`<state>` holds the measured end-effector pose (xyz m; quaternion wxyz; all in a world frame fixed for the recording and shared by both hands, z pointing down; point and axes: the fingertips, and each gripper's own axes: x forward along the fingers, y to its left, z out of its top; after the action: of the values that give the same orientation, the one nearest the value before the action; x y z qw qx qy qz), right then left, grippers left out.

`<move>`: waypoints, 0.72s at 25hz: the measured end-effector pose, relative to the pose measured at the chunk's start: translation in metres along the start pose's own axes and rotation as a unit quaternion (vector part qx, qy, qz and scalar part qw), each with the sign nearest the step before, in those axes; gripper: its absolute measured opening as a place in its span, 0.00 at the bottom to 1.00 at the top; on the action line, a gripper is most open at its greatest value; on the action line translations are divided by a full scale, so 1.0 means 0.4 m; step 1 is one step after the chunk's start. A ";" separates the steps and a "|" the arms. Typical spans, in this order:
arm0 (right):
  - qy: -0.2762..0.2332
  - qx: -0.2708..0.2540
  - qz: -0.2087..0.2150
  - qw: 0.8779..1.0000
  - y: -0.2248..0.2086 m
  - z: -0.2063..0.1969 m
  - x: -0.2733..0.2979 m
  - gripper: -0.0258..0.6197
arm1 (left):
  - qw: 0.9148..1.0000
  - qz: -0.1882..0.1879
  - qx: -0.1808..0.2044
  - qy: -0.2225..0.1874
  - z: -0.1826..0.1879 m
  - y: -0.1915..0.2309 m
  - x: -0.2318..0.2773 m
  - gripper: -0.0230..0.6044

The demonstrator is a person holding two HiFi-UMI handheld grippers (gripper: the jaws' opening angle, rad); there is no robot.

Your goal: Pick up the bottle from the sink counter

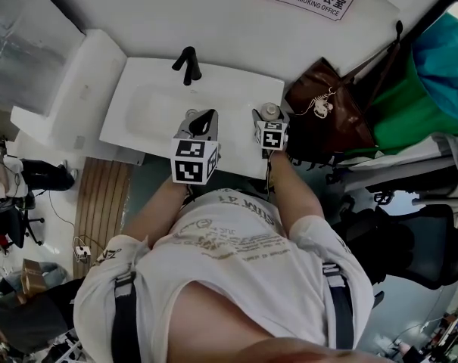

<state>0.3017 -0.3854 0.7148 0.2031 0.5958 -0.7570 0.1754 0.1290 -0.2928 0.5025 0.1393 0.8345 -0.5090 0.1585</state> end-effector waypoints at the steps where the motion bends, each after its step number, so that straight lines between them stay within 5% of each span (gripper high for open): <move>1: 0.001 -0.003 -0.001 1.000 -0.002 -0.001 0.000 0.63 | 1.000 0.001 0.000 0.000 -0.001 0.000 -0.002 0.06; 18: 0.006 -0.010 0.023 1.000 0.020 -0.003 -0.017 0.59 | 1.000 0.018 -0.013 0.002 -0.026 0.016 -0.030 0.06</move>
<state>0.2956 -0.3773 0.7119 0.2095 0.5754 -0.7709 0.1756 0.1169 -0.2819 0.5075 0.1482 0.8228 -0.5261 0.1560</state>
